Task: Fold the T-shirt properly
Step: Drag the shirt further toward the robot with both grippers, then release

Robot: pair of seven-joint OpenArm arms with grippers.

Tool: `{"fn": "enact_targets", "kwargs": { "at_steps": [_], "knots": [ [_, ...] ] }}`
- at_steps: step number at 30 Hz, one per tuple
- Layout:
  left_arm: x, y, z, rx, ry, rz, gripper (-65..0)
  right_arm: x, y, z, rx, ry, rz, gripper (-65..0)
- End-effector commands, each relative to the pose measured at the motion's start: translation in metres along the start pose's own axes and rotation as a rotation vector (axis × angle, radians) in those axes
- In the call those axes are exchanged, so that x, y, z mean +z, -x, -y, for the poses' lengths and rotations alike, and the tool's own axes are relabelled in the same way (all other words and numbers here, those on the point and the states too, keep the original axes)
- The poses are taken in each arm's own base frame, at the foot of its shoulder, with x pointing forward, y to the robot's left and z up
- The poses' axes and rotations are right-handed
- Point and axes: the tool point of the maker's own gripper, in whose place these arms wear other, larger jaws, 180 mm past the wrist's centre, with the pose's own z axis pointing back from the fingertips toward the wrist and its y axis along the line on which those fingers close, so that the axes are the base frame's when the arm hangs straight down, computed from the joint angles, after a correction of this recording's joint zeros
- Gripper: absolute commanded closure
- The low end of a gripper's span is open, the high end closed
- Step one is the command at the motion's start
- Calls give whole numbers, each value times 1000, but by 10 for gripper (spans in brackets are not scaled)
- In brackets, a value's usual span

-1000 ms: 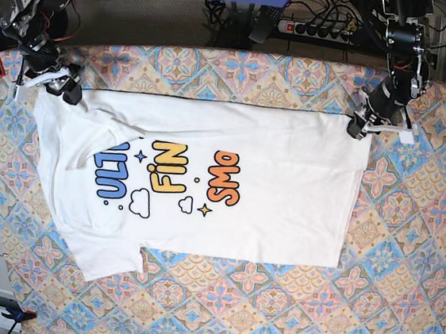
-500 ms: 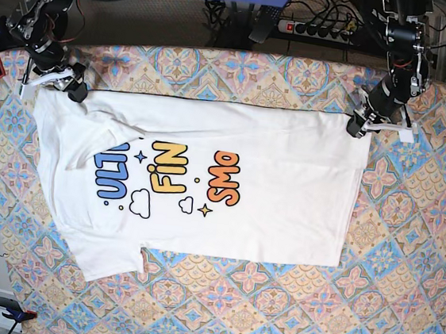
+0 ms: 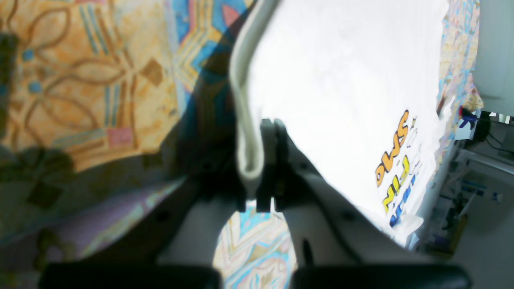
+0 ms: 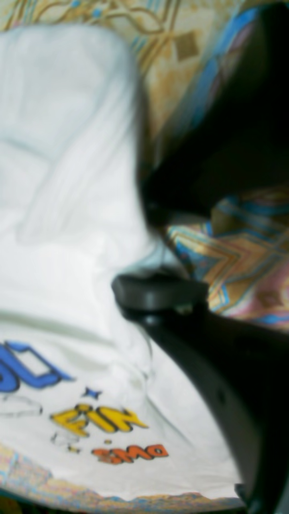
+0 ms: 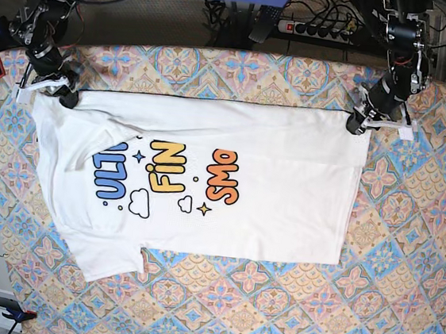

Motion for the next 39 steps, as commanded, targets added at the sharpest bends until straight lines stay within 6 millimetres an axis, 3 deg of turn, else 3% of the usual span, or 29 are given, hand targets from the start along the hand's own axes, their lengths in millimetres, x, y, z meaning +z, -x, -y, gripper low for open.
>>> {"fn": "enact_targets", "kwargs": {
  "at_steps": [1, 3, 20, 28, 31, 33, 36, 39],
  "knots": [
    [4, 2, -9, -14, -35, -20, 0, 5, -7, 5, 20, 14, 6, -51],
    [8, 1, -16, -21, -51, -23, 0, 7, -3, 7, 21, 19, -5, 0],
    [56, 24, -41, -99, -97, -55, 0, 64, 20, 35, 118, 117, -53, -1],
    [64, 31, -50, -98, -119, -69, 0, 69, 25, 37, 125, 124, -65, -3],
    [64, 30, -49, -98, -118, -68, 0, 73, 28, 39, 129, 131, -72, -40],
    [64, 30, -48, -99, -116, -67, -1, 73, 21, 35, 148, 127, -59, -102],
    [64, 31, -49, -98, -119, -69, -124, 80, 23, 37, 163, 137, -72, -210],
    [64, 36, -50, -94, -121, -94, -272, 82, 20, 34, 181, 137, -76, -248]
  ]
}}
